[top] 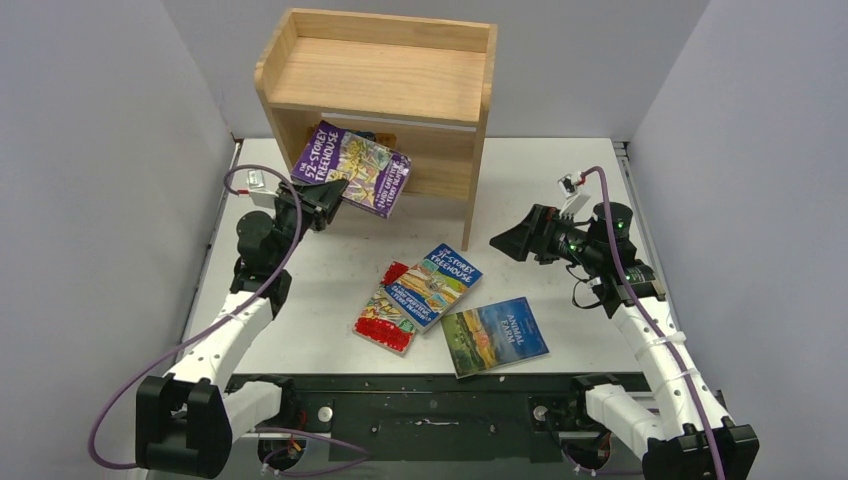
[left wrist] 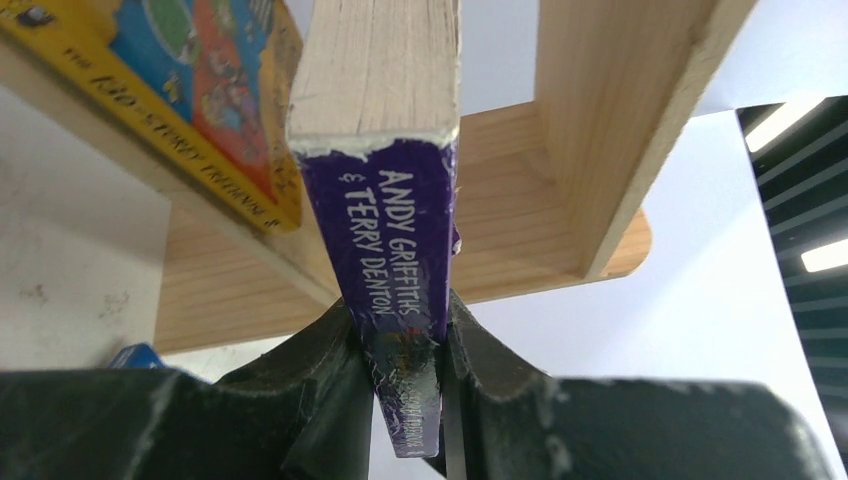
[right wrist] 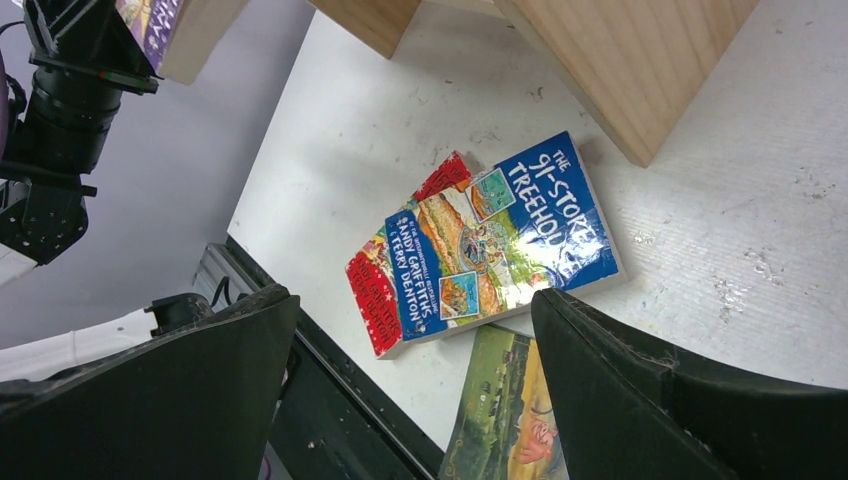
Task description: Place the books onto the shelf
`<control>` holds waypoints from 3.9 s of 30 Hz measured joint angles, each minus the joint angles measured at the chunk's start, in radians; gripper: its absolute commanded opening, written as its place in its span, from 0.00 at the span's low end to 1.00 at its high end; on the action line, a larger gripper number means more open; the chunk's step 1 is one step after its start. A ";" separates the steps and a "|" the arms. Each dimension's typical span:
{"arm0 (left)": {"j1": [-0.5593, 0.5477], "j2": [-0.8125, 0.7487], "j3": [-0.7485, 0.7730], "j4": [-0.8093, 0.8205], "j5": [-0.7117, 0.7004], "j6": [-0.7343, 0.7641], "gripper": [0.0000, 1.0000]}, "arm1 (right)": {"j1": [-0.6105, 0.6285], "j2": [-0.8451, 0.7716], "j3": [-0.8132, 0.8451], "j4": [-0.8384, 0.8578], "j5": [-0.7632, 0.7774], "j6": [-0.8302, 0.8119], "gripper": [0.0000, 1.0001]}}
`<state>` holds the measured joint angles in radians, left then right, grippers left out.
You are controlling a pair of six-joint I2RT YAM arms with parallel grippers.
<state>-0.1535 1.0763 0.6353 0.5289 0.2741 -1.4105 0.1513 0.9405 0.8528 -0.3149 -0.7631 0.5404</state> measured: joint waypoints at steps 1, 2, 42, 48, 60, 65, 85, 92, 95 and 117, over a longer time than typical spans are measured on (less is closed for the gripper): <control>-0.001 0.007 0.006 0.014 -0.007 -0.005 0.00 | 0.000 0.000 0.000 0.000 0.000 0.002 0.90; -0.002 0.011 0.010 0.029 -0.013 -0.010 0.00 | 0.000 0.000 0.000 0.000 0.000 0.002 0.90; -0.134 0.214 0.131 0.026 -0.477 -0.003 0.00 | 0.000 0.006 -0.002 0.030 -0.001 0.029 0.90; -0.134 0.214 0.172 -0.078 -0.494 -0.024 0.27 | 0.000 0.006 -0.002 0.030 -0.001 0.032 0.90; -0.114 0.193 0.233 -0.241 -0.453 -0.045 0.78 | 0.000 0.004 -0.019 0.030 -0.001 0.038 0.90; -0.109 0.177 0.263 -0.347 -0.444 -0.055 0.89 | 0.000 0.004 -0.019 0.031 -0.002 0.045 0.90; -0.101 0.173 0.370 -0.616 -0.393 -0.053 0.98 | 0.000 0.000 -0.036 0.048 -0.011 0.055 0.90; -0.100 0.156 0.367 -0.615 -0.389 -0.051 0.69 | 0.000 0.000 -0.045 0.053 -0.011 0.056 0.90; -0.099 0.140 0.356 -0.611 -0.389 -0.048 0.52 | 0.000 0.000 -0.046 0.053 -0.011 0.058 0.90; -0.086 0.145 0.349 -0.597 -0.366 -0.014 0.00 | 0.000 -0.001 -0.050 0.053 -0.011 0.059 0.90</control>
<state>-0.2398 1.2213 0.9848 -0.0677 -0.0921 -1.4242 0.1513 0.9398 0.8028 -0.2619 -0.7742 0.5991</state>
